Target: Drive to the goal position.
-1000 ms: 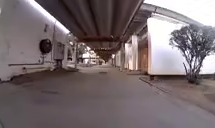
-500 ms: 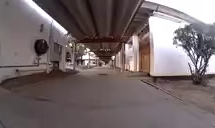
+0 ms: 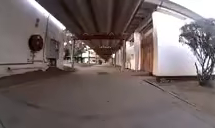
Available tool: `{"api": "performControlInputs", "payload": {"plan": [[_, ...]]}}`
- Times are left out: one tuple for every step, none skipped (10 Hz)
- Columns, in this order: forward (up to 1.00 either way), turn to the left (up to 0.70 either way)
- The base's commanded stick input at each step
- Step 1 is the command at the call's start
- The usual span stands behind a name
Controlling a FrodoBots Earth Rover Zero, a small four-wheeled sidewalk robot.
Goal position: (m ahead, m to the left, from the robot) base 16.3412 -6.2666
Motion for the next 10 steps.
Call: {"api": "performControlInputs", "payload": {"plan": [[0.70, 0.00], [0.70, 0.00], [0.70, 0.00], [0.70, 0.00], [0.70, 0.00], [0.70, 0.35], [0.70, 0.35], [0.70, 0.00], [0.70, 0.00], [0.70, 0.00]]}}
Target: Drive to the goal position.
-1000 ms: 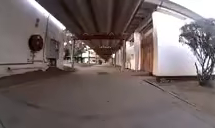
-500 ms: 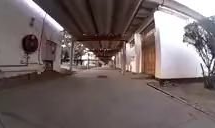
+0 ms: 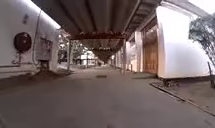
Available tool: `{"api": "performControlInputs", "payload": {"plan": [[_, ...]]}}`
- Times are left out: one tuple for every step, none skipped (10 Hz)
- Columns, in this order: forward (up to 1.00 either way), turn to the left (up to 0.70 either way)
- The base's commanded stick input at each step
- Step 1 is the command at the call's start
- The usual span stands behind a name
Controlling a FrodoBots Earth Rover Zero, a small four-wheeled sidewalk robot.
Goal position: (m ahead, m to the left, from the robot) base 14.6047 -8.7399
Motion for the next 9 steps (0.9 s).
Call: {"api": "performControlInputs", "payload": {"plan": [[0.70, 0.00], [0.70, 0.00], [0.70, 0.00], [0.70, 0.00], [0.70, 0.00], [0.70, 0.00], [0.70, 0.00], [0.70, 0.00], [0.70, 0.00]]}}
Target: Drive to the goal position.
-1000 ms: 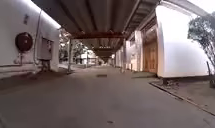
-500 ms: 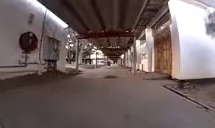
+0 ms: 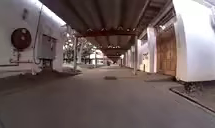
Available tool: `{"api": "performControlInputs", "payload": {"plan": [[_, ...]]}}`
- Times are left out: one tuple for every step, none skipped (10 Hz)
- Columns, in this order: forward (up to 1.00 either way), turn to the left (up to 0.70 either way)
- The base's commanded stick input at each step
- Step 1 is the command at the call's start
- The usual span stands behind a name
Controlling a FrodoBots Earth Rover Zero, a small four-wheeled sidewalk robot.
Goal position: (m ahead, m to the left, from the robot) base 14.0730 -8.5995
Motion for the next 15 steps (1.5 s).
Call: {"api": "performControlInputs", "payload": {"plan": [[0.70, 0.00], [0.70, 0.00], [0.70, 0.00], [0.70, 0.00], [0.70, 0.00], [0.70, 0.00], [0.70, 0.00], [0.70, 0.00], [0.70, 0.00], [0.70, 0.00], [0.70, 0.00], [0.70, 0.00], [0.70, 0.00], [0.70, 0.00], [0.70, 0.00]]}}
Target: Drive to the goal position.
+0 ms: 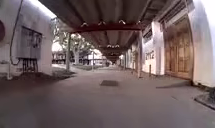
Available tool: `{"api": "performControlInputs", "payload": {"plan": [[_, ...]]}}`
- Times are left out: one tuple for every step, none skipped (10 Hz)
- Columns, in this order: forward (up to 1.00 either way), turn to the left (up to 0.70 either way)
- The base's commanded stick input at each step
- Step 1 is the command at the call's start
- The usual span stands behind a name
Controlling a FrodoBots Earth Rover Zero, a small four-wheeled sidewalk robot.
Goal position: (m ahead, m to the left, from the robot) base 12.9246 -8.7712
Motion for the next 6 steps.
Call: {"api": "performControlInputs", "payload": {"plan": [[0.70, 0.00], [0.70, 0.00], [0.70, 0.00], [0.70, 0.00], [0.70, 0.00], [0.70, 0.00]]}}
